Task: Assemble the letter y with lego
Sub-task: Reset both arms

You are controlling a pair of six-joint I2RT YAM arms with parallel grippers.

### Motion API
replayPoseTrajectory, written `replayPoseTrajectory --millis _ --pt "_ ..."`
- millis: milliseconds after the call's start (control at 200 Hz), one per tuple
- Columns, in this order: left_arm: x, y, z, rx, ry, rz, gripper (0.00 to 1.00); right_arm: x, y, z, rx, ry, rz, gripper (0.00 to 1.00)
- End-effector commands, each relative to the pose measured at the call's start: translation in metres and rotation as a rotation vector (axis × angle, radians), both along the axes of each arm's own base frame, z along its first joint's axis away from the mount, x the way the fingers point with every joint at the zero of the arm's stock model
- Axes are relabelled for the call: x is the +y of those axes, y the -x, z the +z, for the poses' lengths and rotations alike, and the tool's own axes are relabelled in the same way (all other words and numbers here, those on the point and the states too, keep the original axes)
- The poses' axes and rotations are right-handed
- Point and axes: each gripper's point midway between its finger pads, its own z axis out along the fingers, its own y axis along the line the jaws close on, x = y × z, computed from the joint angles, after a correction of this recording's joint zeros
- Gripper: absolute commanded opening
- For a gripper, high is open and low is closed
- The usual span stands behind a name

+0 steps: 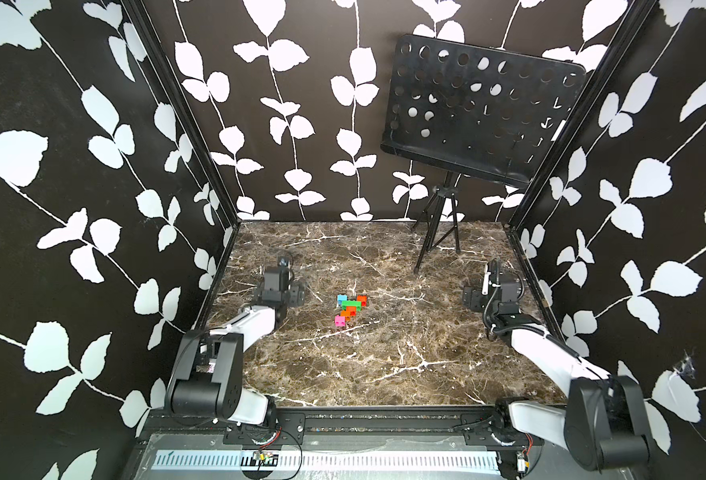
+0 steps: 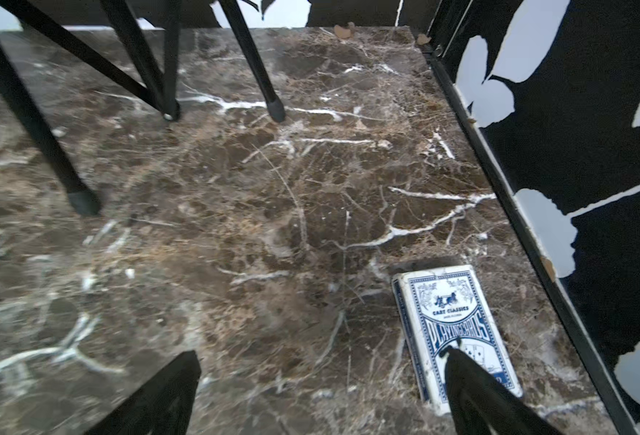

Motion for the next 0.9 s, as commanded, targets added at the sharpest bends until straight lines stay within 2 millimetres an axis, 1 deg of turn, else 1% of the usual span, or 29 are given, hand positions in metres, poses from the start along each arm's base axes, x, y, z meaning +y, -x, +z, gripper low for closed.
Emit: replayPoseTrajectory --millis 0,35,45,50,70,90,115,130,135,145,175,185,200,220,240,270,320,370,445,500,895 --pt "0.006 -0.024 0.043 -0.289 -0.043 -0.009 0.99 -0.011 -0.020 0.009 -0.150 0.113 0.003 0.99" --pt "0.010 -0.023 0.037 -0.305 -0.042 0.012 0.99 -0.009 -0.022 0.004 -0.171 0.115 0.016 0.99" --pt "0.010 -0.022 0.034 -0.311 -0.042 0.012 0.99 -0.009 -0.024 0.006 -0.190 0.116 0.017 0.99" --pt "0.010 -0.023 0.037 -0.334 -0.040 0.010 0.99 -0.009 -0.025 0.006 -0.194 0.116 0.019 0.99" --pt "0.010 -0.022 0.039 -0.372 -0.034 0.002 0.99 -0.008 -0.027 0.006 -0.210 0.119 0.025 0.99" --pt "0.011 -0.019 0.036 -0.374 -0.020 0.001 0.99 -0.008 -0.029 0.005 -0.206 0.123 0.028 0.99" --pt "0.010 -0.014 0.028 -0.348 -0.002 -0.009 0.99 -0.004 -0.032 0.005 -0.203 0.115 0.047 0.99" --pt "0.010 -0.015 0.029 -0.369 -0.003 -0.009 0.99 -0.004 -0.034 0.004 -0.211 0.104 0.048 0.99" --pt "0.011 -0.014 0.026 -0.366 -0.006 -0.007 0.99 -0.003 -0.035 0.003 -0.212 0.100 0.048 0.99" --pt "0.011 -0.017 0.030 -0.391 -0.010 -0.006 0.99 -0.003 -0.038 0.005 -0.229 0.098 0.053 0.99" --pt "0.012 -0.020 0.032 -0.408 -0.013 -0.002 0.99 0.000 -0.041 -0.007 -0.215 0.096 0.070 0.99" --pt "0.013 -0.019 0.030 -0.392 -0.008 0.002 0.99 0.003 -0.045 -0.005 -0.236 0.089 0.088 0.99" --pt "0.014 -0.017 0.028 -0.369 -0.004 0.010 0.99 0.004 -0.046 -0.008 -0.246 0.076 0.096 0.99" --pt "0.014 -0.015 0.026 -0.341 0.002 0.011 0.99 -0.001 -0.043 -0.013 -0.235 0.052 0.084 0.99" --pt "0.015 -0.017 0.026 -0.349 0.006 0.013 0.99 -0.006 -0.039 -0.017 -0.217 0.033 0.072 0.99" --pt "0.016 -0.019 0.029 -0.378 0.007 0.014 0.99 -0.009 -0.038 -0.016 -0.243 0.032 0.060 0.99" --pt "0.017 -0.018 0.027 -0.362 0.010 0.018 0.99 -0.003 -0.041 -0.016 -0.267 0.032 0.088 0.99" --pt "0.017 -0.017 0.027 -0.358 0.012 0.016 0.99 -0.004 -0.038 -0.020 -0.220 0.031 0.087 0.99" --pt "0.017 -0.018 0.028 -0.371 0.011 0.018 0.99 -0.003 -0.040 -0.017 -0.249 0.031 0.091 0.99" --pt "0.017 -0.017 0.027 -0.358 0.012 0.016 0.99 -0.003 -0.039 -0.019 -0.227 0.030 0.092 0.99" --pt "0.017 -0.017 0.027 -0.357 0.011 0.016 0.99 -0.003 -0.039 -0.018 -0.234 0.031 0.092 0.99"
